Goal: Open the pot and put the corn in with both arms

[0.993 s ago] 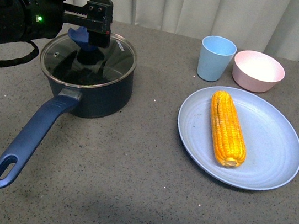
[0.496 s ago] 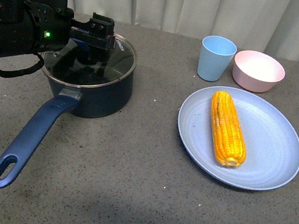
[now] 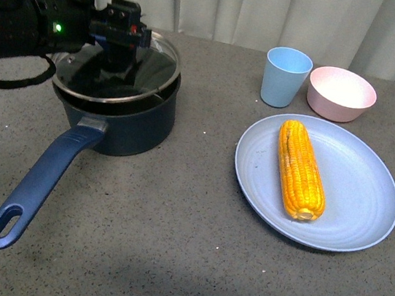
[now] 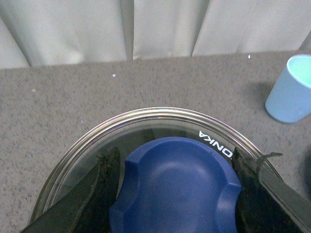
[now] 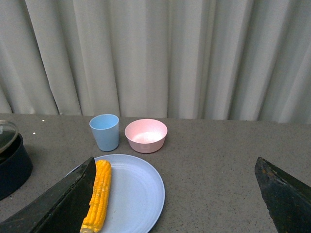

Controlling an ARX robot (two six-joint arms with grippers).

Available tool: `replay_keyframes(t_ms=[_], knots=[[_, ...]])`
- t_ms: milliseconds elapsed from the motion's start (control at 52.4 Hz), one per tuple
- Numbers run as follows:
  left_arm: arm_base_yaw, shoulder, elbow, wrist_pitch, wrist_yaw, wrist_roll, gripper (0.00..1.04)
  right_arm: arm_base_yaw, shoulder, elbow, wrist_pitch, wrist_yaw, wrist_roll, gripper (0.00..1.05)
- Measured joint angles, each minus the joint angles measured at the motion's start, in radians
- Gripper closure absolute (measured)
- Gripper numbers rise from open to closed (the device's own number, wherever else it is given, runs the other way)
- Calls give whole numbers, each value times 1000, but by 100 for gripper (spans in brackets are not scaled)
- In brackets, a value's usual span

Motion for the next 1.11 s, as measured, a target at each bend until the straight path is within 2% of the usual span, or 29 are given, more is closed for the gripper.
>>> replay_keyframes(t_ms=[210, 325, 496, 592, 802, 936, 1108], knots=[[92, -109, -22, 40, 22, -12, 44, 0, 0, 0, 0, 0, 0, 9], [171, -107, -47, 68, 45, -6, 44, 0, 0, 0, 0, 0, 0, 9], [346, -17, -56, 142, 79, 6, 44, 0, 0, 0, 0, 0, 0, 9], [398, 44, -55, 176, 81, -7, 44, 0, 0, 0, 0, 0, 0, 9], [409, 146, -49, 206, 84, -20, 44, 0, 0, 0, 0, 0, 0, 9], [393, 198, -49, 259, 24, -43, 44, 0, 0, 0, 0, 0, 0, 9], [372, 257, -50, 307, -4, -51, 44, 0, 0, 0, 0, 0, 0, 9]])
